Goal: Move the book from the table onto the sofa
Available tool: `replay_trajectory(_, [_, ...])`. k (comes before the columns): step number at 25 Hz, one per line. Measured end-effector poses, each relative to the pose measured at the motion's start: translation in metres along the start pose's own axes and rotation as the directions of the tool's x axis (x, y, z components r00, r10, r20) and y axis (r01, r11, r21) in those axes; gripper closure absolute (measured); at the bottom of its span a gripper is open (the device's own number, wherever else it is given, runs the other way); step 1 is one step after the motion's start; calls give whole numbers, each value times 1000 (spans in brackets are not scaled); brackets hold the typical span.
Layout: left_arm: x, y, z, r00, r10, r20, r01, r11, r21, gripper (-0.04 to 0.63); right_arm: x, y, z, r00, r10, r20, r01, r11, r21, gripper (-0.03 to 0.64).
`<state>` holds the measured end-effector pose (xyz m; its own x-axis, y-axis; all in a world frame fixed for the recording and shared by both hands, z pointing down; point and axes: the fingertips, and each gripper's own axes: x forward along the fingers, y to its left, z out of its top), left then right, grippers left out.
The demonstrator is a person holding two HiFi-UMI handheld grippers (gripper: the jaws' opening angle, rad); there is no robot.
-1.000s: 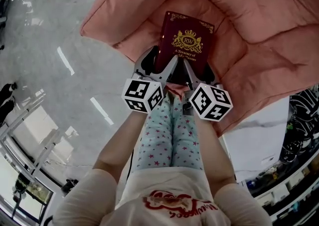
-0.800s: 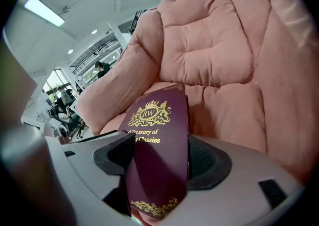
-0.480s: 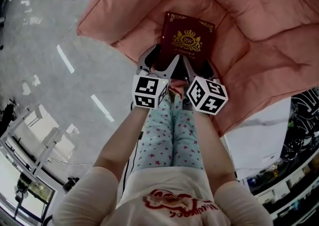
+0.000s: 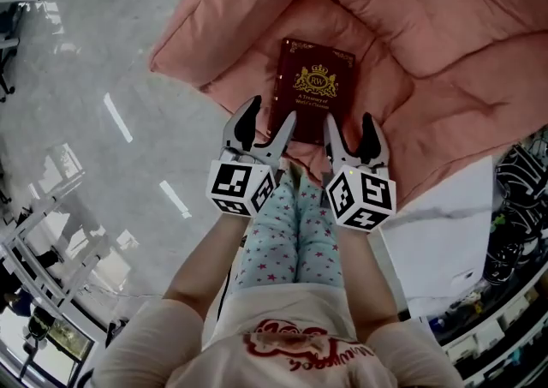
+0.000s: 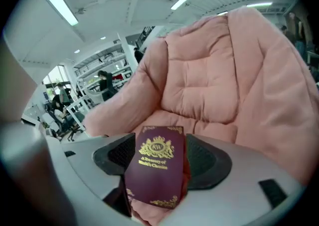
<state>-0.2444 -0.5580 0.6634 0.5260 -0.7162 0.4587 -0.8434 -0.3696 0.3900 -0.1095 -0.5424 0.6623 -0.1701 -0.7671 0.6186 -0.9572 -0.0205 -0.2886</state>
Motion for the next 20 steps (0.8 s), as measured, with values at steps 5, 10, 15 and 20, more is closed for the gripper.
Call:
replay_trajectory(5, [-29, -56, 67, 992, -104, 69, 103, 995, 14, 325, -53, 44, 79, 985, 133, 107, -122, 987, -101, 299])
replay_trajectory(10, [-53, -97, 132, 973, -164, 165, 156, 986, 61, 344, -99, 70, 153, 949, 209, 235, -180, 974, -140, 301])
replay_trajectory(15, [-88, -131, 176, 961, -188, 201, 177, 982, 74, 348, -146, 91, 196, 919, 275, 282, -230, 956, -181, 301])
replay_trajectory(20, [-115, -154, 204, 950, -205, 235, 183, 977, 111, 356, -179, 108, 223, 888, 333, 317, -266, 934, -236, 304])
